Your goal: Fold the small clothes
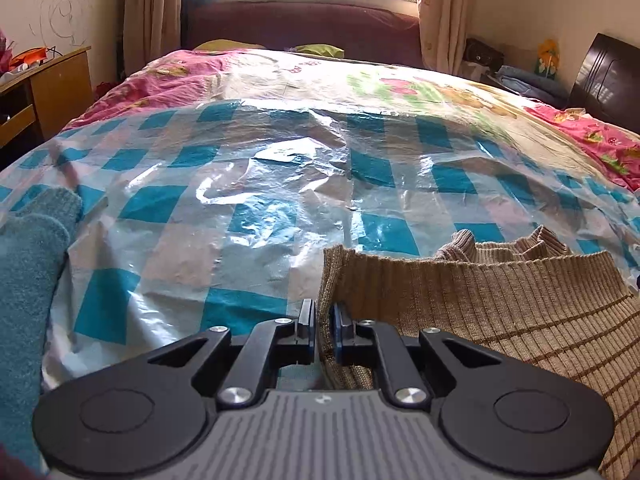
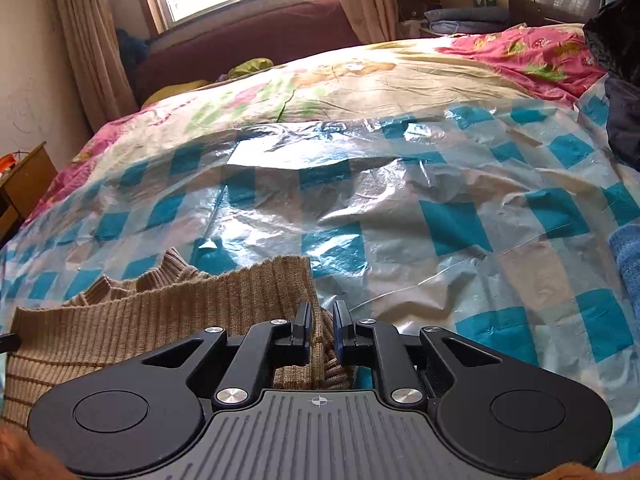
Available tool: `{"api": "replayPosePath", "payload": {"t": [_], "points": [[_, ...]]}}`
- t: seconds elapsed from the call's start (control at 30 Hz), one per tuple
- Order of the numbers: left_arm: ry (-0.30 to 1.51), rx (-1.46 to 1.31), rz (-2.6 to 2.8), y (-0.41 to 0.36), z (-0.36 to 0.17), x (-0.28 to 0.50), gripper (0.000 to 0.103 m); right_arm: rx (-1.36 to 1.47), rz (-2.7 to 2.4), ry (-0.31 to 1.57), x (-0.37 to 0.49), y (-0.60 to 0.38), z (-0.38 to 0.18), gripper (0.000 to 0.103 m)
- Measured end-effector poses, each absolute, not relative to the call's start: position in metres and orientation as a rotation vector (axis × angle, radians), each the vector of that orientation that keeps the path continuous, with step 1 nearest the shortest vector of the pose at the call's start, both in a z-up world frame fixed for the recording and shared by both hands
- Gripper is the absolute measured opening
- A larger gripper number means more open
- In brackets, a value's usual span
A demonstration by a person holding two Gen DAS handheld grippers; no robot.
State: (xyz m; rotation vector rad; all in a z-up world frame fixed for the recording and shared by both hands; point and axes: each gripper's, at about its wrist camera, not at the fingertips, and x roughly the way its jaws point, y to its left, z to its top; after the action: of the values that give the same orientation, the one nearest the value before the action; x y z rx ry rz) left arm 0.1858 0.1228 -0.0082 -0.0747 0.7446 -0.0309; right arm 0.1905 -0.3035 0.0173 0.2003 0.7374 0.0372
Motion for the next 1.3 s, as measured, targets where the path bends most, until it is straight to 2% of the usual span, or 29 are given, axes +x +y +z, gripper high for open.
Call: {"api": "replayPosePath", "payload": {"t": [0.2,0.37,0.43,0.47,0.67,0.83,1.1,1.2,1.3], "points": [[0.720,-0.082,-0.090,0.109,0.005,0.134,0.017,0.149,0.193,0.740,0.118,-0.284,0.037,0.014],[0.843,-0.087,-0.057,0.102,-0.036,0.110,0.018,0.134,0.166,0.854,0.098,-0.287,-0.001,0.014],[0.847,-0.074,-0.033,0.104,-0.045,0.105,0.028,0.139,0.145,0.866,0.099,-0.293,-0.014,0.013],[0.846,-0.075,-0.024,0.105,-0.044,0.104,0.029,0.148,0.125,0.867,0.100,-0.298,-0.018,0.015],[0.816,-0.094,-0.010,0.109,-0.027,0.089,0.029,0.134,0.139,0.797,0.078,-0.293,0.010,0.018],[0.864,-0.117,0.007,0.111,-0.041,0.091,0.029,0.076,0.106,0.898,0.088,-0.287,-0.016,0.018],[0.830,-0.148,0.006,0.110,-0.025,0.067,0.028,0.076,0.162,0.803,0.073,-0.269,0.020,0.021],[0.906,-0.143,-0.005,0.106,-0.041,0.071,0.028,0.032,0.153,0.882,0.083,-0.255,0.001,0.020],[0.896,-0.133,-0.014,0.101,-0.038,0.067,0.028,0.012,0.107,0.927,0.088,-0.250,-0.014,0.020]]}}
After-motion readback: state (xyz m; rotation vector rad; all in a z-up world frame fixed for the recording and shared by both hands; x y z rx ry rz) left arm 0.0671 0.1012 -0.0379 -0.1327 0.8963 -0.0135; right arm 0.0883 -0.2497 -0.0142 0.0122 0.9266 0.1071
